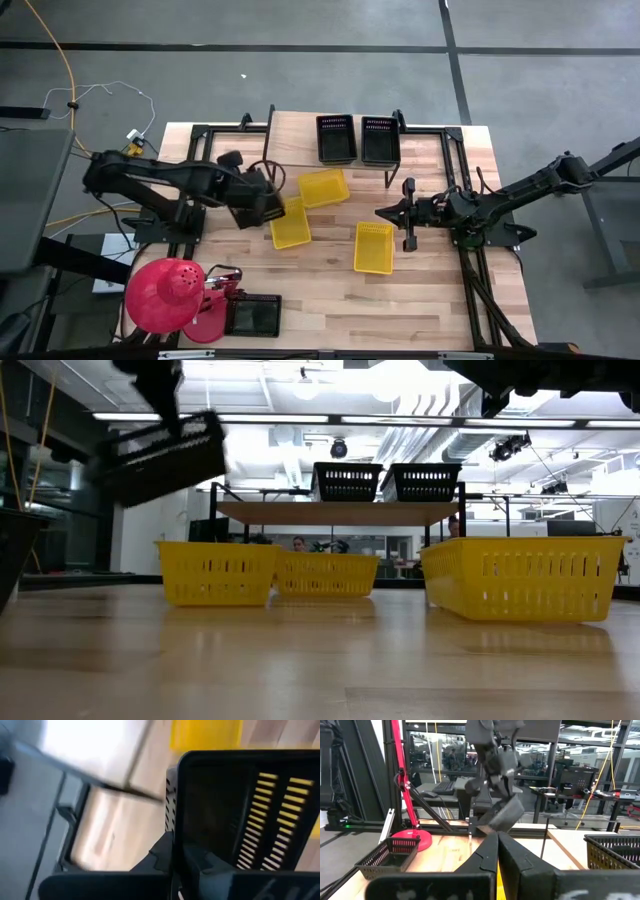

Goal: Stack baskets on shelf by color
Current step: Stack the black bin on the black bin on the shelf

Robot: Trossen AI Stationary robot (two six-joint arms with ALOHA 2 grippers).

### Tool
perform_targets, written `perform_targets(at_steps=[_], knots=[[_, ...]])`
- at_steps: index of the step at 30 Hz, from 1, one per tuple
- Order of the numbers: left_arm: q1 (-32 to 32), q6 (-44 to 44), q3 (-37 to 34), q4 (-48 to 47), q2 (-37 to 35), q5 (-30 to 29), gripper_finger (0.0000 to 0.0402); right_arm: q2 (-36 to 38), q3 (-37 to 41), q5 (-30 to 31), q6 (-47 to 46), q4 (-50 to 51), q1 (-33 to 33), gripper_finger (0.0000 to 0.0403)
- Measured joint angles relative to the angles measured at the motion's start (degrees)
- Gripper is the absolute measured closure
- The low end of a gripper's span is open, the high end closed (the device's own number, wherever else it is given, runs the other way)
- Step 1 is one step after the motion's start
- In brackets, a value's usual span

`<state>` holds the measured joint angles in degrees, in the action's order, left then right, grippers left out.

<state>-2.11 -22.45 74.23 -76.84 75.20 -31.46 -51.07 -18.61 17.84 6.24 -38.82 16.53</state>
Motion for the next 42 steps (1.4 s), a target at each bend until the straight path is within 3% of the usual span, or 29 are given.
perform_targets(at_steps=[6, 10, 14, 19, 23, 28, 34, 39, 42], knots=[[-3.7, -0.8, 0.4, 14.8, -3.4, -9.1, 0.0401, 0.0, 0.0, -0.4, 0.0, 0.0, 0.0, 0.0403], [-4.5, 3.2, 0.4, 29.3, -3.1, -15.8, 0.0402, 0.0, 0.0, -0.5, -0.2, -0.5, 0.0, 0.0403], [-2.9, 9.5, -1.5, 50.2, -1.3, -21.5, 0.0401, 0.0, 0.0, -0.5, -1.5, -0.6, 0.0, 0.0403], [1.5, 14.0, -4.0, 76.3, 1.8, -19.5, 0.0401, 0.0, 0.0, -0.7, -1.5, -0.4, 0.0, 0.0403], [6.3, 7.1, -4.1, 85.3, 4.9, -13.1, 0.0401, 0.0, 0.0, -0.8, -1.5, -0.4, 0.0, 0.0403], [14.5, -3.7, -3.4, 85.8, 7.6, -6.2, 0.0401, 0.0, 0.0, -1.4, -1.8, -0.4, 0.0, 0.0403], [22.9, -13.7, 4.3, 72.7, 11.1, 1.5, 0.0401, 0.0, 0.0, -1.8, -1.9, -0.4, 0.0, 0.0403], [23.8, -14.8, 12.5, 57.0, 16.3, 0.8, 0.0401, 0.0, 0.0, -1.8, -1.7, -0.4, 0.0, 0.0403], [23.7, -16.3, 15.2, 53.5, 18.9, 1.6, 0.0401, 0.0, 0.0, -1.8, -1.7, -0.4, 0.0, 0.0403]])
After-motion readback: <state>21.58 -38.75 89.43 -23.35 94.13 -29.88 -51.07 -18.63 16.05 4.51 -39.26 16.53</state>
